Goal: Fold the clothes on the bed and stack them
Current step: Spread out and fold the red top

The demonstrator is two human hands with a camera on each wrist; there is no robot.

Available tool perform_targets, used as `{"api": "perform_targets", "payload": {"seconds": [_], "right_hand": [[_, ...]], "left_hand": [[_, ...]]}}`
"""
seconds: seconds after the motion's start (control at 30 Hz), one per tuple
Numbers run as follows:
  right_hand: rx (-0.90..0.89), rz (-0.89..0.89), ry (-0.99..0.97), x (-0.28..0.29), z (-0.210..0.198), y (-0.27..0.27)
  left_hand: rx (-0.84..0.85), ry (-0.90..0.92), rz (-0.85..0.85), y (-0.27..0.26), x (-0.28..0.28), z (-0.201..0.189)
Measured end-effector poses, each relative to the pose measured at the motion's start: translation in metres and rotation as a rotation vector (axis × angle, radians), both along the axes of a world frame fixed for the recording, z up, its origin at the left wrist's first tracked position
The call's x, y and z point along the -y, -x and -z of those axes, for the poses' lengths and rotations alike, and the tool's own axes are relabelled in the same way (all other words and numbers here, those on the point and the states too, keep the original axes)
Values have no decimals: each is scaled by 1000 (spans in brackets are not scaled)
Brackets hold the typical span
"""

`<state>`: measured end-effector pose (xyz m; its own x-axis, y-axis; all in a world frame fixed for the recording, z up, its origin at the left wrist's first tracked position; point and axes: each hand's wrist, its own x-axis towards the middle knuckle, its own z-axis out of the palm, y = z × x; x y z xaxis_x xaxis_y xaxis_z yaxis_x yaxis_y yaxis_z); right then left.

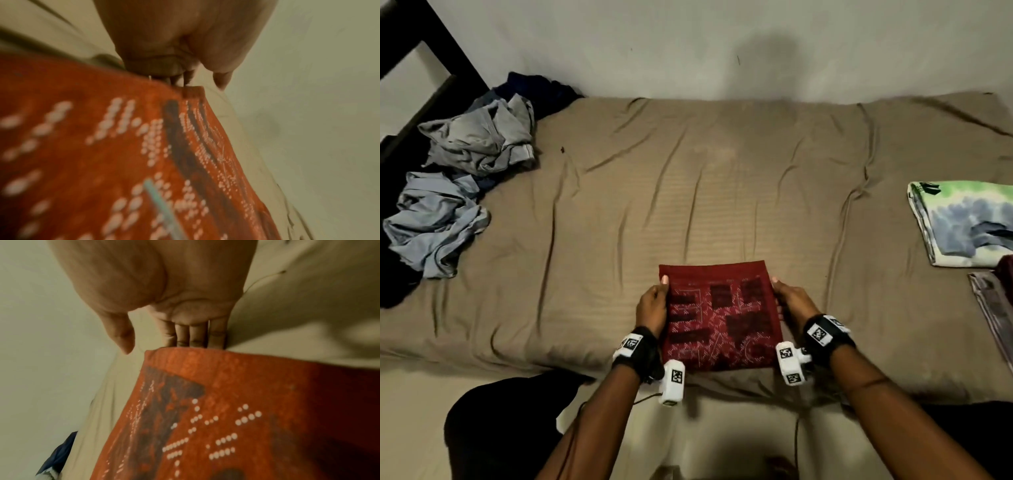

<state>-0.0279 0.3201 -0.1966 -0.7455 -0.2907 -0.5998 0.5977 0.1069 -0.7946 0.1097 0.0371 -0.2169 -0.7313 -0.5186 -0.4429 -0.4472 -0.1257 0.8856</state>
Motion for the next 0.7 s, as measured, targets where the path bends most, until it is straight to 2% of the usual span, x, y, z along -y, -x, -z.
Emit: {"api": "perform_targets", "payload": {"seconds": [0.1, 0.2, 0.27, 0.4, 0.47, 0.57, 0.7], "right_hand": [[56, 0, -26, 2, 10, -5], [-135, -142, -236, -4, 15, -13], [-264, -211, -298, -8, 19, -20], [-232, -58, -122, -10, 17, -34], [-187, -9, -129, -11, 24, -38], [-121, 39, -247, -14, 39, -41], [-240, -61, -512, -13, 29, -54]], "left_hand": [[111, -70, -14, 5, 14, 27], [156, -55, 46, -4, 11, 17], [144, 8, 104, -9, 2, 8], [-25, 139, 62, -9, -8, -4], [-65, 121, 21, -9, -9, 0], [84, 115, 23, -16, -9, 13], [229, 147, 44, -33, -17, 14]]}}
